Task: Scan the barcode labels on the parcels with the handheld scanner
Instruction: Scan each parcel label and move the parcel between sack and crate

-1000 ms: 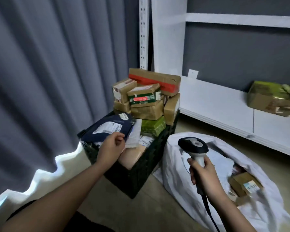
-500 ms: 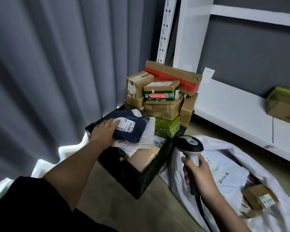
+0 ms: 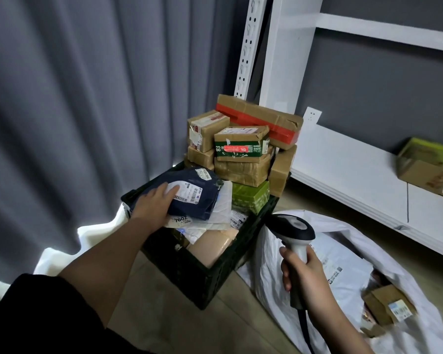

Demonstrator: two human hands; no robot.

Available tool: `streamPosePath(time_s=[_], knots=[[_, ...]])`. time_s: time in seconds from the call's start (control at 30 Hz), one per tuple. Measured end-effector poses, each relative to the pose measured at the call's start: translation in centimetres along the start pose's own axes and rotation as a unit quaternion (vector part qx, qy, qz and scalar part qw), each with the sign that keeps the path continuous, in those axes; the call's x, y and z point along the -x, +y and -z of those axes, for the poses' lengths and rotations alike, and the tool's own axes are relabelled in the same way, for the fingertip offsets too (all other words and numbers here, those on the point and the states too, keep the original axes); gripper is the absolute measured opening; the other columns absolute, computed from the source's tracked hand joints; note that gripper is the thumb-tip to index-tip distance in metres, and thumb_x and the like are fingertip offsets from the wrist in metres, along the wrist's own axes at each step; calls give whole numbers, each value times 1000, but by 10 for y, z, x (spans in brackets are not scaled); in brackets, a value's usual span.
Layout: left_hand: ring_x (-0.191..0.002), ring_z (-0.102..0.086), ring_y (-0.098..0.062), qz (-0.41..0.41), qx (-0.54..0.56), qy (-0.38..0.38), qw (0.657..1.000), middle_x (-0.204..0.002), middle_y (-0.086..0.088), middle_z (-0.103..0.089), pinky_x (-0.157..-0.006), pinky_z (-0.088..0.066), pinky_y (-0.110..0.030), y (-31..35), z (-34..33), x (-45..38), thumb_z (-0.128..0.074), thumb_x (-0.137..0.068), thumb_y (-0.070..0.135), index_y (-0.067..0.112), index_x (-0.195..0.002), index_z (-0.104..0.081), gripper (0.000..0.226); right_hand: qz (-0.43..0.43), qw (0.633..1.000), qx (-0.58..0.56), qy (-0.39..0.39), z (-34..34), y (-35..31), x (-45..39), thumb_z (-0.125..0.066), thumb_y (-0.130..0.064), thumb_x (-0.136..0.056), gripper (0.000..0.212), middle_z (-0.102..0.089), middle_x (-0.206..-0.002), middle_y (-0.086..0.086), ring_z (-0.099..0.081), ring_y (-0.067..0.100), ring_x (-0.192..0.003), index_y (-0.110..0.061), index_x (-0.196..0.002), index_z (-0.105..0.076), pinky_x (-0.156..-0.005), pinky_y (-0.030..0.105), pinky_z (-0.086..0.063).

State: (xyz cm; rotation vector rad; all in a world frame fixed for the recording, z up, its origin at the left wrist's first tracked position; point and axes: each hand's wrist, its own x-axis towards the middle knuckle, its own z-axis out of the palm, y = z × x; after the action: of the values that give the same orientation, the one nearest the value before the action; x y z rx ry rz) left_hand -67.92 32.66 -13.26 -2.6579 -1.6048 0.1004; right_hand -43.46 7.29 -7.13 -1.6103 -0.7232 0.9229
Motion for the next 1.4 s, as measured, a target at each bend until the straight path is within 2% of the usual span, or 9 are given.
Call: streamPosePath(time_s=[0.33,0.47,0.6,0.77,0.97,1.1,1.17,1.23,1.4], knots=[[-131,-41,-29,-85,-101,-33,991,-158,-9,-13,-95,-44,-38,-1,9,-21,-55,-94,33,27,-153,-8,75,-1,1000,6,-17,-3,6,-3,-56,-11,-96,16,-46,-52,5,-39,17,-38,1,-107,-52,-45,29,-33],[-119,-54,-30,-58,-38,76,995,-150,-7,-38,-86,-49,-39,-2,17,-15,-53,-93,22,21,-149,-28,61,-2,1000,2,-15,-2,7,-2,-57,-11,-96,16,-47,-52,5,-41,17,-39,0,-106,-52,-44,28,-35],[-77,-69,-36,-46,50,182,981,-120,-10,-66,-54,-56,-41,-8,41,9,-79,-69,8,14,-127,-60,61,-14,1000,-13,-1,2,5,0,-60,-7,-93,13,-48,-52,5,-41,17,-39,-2,-87,-49,-43,24,-38],[-77,-70,-32,-9,153,256,955,-119,-5,-68,-54,-55,-36,23,69,62,-81,-64,6,18,-129,-59,69,8,999,-46,12,4,-3,12,-65,-8,-90,17,-50,-53,9,-45,18,-47,-3,-81,-51,-52,26,-39],[-64,-69,-26,-97,199,248,943,-110,-5,-71,-46,-51,-30,125,109,98,-81,-63,8,16,-128,-61,69,80,979,-186,36,-2,-35,26,-73,-6,-85,31,-65,-84,4,-58,12,-57,-6,-107,-53,-52,19,-46],[-75,-69,-29,-102,172,214,956,-120,-3,-67,-54,-50,-31,190,137,113,-70,-80,18,20,-141,-47,65,105,972,-181,105,5,-49,30,-84,-33,-68,63,-70,-114,7,-70,24,-98,-26,-120,-49,-70,25,-51],[-70,-69,-27,-96,127,247,956,-117,-3,-68,-52,-49,-29,215,139,116,-73,-79,23,20,-139,-50,65,93,965,-194,148,11,-54,32,-87,-47,-56,71,-69,-112,14,-64,26,-88,-34,-111,-45,-72,32,-49],[-43,-62,-21,-124,80,287,946,-90,-3,-73,-34,-40,-22,234,140,118,-84,-60,19,15,-118,-69,60,87,956,-218,177,16,-55,30,-89,-57,-49,75,-65,-109,16,-54,25,-84,-39,-105,-43,-66,31,-43],[-36,-56,-13,-180,15,301,936,-73,-6,-70,-31,-33,-17,260,139,123,-58,-67,17,11,-97,-76,36,84,953,-217,196,28,-57,31,-90,-60,-41,86,-64,-106,19,-56,27,-82,-34,-107,-42,-64,30,-41]])
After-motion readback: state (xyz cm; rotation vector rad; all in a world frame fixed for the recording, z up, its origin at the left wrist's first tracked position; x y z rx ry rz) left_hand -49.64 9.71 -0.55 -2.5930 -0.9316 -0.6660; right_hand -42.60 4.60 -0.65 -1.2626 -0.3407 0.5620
